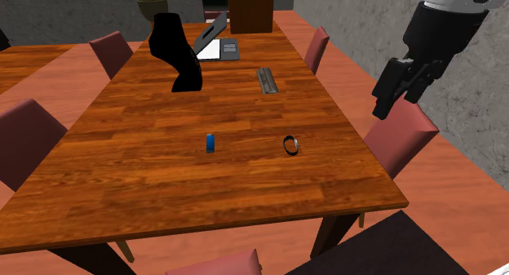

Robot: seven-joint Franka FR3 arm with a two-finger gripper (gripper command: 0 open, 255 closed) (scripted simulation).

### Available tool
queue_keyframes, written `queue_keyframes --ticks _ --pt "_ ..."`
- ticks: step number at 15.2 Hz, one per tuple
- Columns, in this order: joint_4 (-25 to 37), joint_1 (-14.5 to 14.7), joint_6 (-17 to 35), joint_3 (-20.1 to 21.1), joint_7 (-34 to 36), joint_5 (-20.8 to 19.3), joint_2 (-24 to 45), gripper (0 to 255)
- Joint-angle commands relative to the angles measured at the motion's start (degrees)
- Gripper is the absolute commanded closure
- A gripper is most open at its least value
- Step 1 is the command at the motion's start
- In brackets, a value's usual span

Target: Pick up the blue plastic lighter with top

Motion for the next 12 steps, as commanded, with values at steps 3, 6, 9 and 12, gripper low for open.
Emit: queue_keyframes --ticks 3,6,9,12 --pt "-0.44 0.42 2.8 1.64 1.73 1.12 2.41 0" --pt "-0.55 1.03 6.96 4.08 4.28 2.57 6.48 0" --pt "0.01 1.53 11.0 6.5 6.77 3.68 11.05 0" --pt "1.23 1.93 14.83 8.86 9.28 4.39 16.07 0"
